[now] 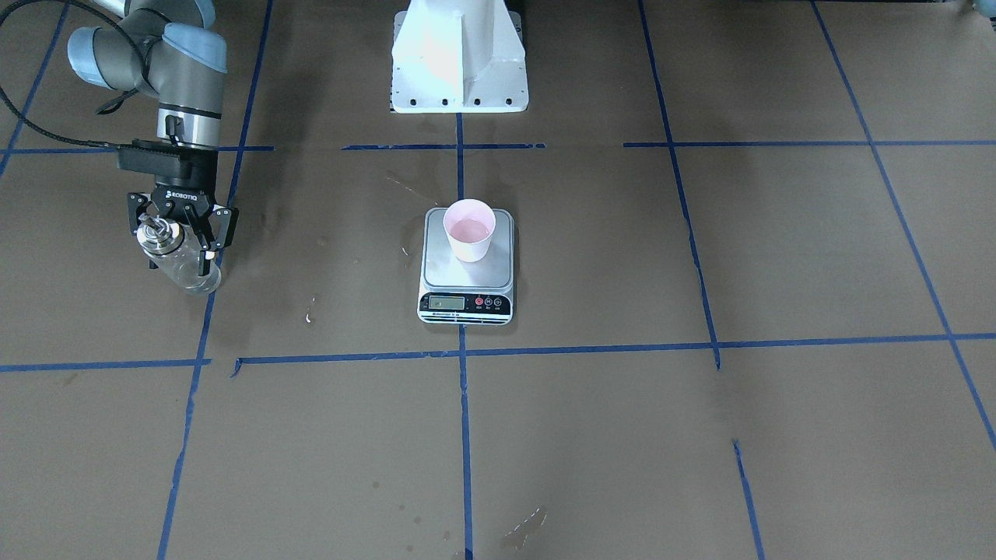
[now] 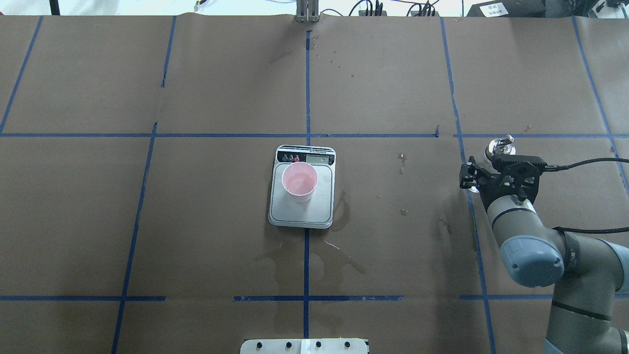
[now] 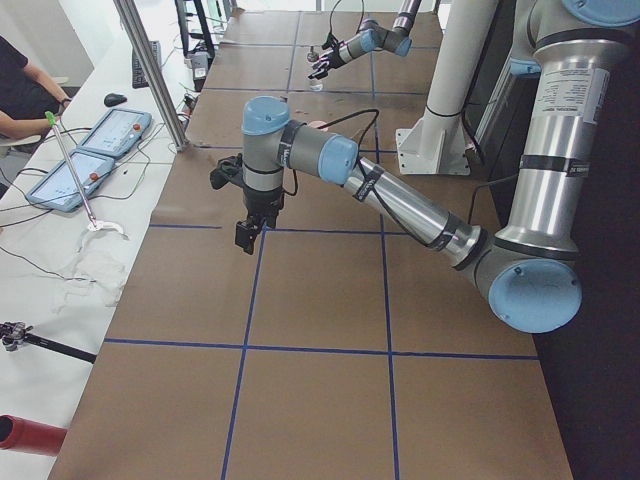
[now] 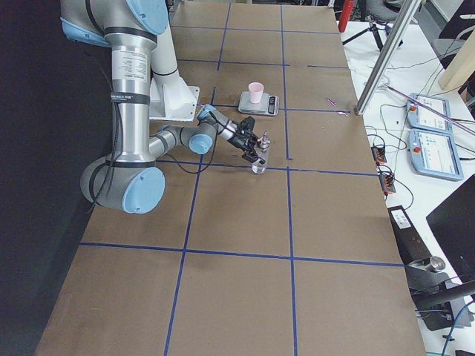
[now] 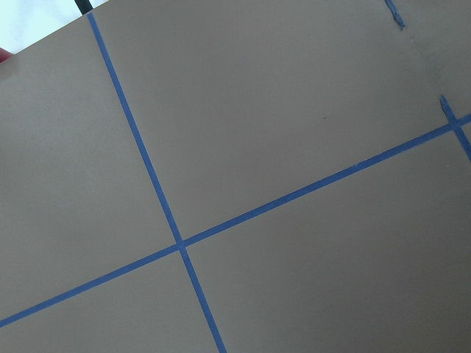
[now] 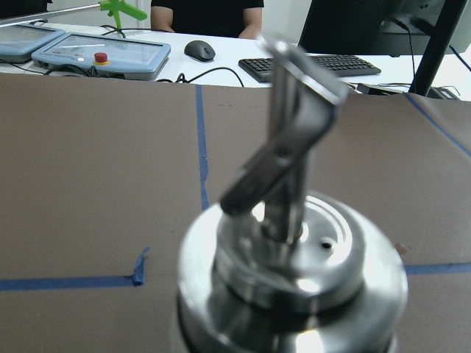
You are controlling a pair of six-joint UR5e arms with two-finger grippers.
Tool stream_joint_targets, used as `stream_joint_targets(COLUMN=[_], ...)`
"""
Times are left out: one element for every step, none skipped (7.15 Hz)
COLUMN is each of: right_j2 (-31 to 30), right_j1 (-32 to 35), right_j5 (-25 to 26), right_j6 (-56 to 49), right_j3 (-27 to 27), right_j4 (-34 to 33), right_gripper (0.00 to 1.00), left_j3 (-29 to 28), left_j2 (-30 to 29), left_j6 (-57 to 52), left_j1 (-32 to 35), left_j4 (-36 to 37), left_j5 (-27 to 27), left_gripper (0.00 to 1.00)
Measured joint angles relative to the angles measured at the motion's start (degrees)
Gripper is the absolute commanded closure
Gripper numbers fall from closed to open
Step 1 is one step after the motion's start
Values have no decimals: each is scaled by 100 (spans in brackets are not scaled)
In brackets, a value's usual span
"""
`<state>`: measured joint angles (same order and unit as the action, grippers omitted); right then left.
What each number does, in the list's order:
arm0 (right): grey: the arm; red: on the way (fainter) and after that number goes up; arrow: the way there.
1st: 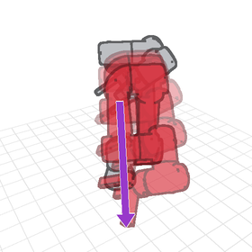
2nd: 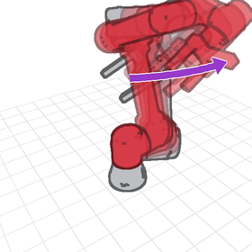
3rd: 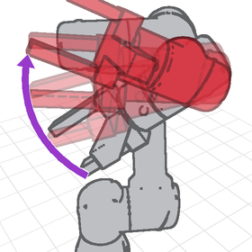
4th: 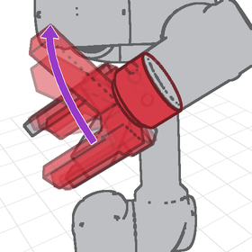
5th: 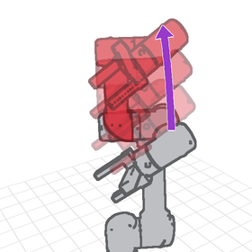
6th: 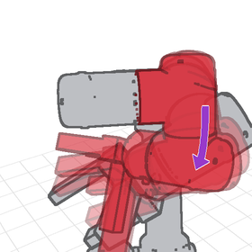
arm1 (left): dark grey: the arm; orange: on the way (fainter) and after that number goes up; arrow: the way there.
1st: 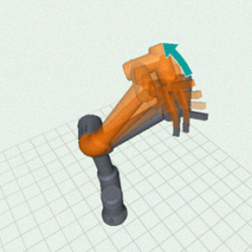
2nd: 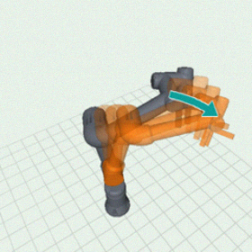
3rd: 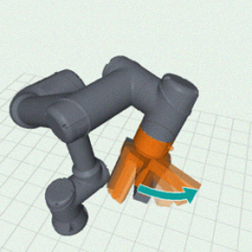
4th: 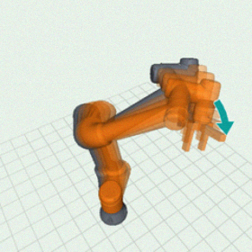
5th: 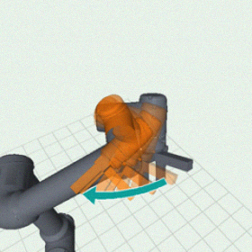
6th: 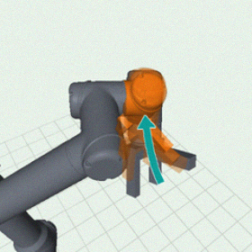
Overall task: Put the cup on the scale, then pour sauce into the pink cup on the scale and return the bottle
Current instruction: 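Grasp the glass bottle with the right gripper, then lift the glass bottle with the right gripper and carry it toward the pink cup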
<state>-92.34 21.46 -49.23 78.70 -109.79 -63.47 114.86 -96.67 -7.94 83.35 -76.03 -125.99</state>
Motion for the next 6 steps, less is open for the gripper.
stream_joint_targets(right_j2=[-8,-27,-22,35,158,296], right_j1=[169,319,441,579,719,819], right_j5=[-48,-101,-130,-206,-327,-400], right_j6=[-307,-693,-1029,-1333,-1831,-2391], right_j3=[-218,-447,-604,-714,-786,-807], right_j4=[7,7,3,-7,-18,-12], right_gripper=[100,100,100,100,100,100], left_j3=[1,1,0,-7,-15,-32], left_j2=[0,-1,0,4,7,7], left_j6=[-4,-8,-14,-22,-30,-37], left_j1=[3,8,15,22,27,36], left_j4=[0,0,0,0,0,0], left_j5=[3,4,4,4,4,5], left_gripper=[0,0,0,0,0,0])
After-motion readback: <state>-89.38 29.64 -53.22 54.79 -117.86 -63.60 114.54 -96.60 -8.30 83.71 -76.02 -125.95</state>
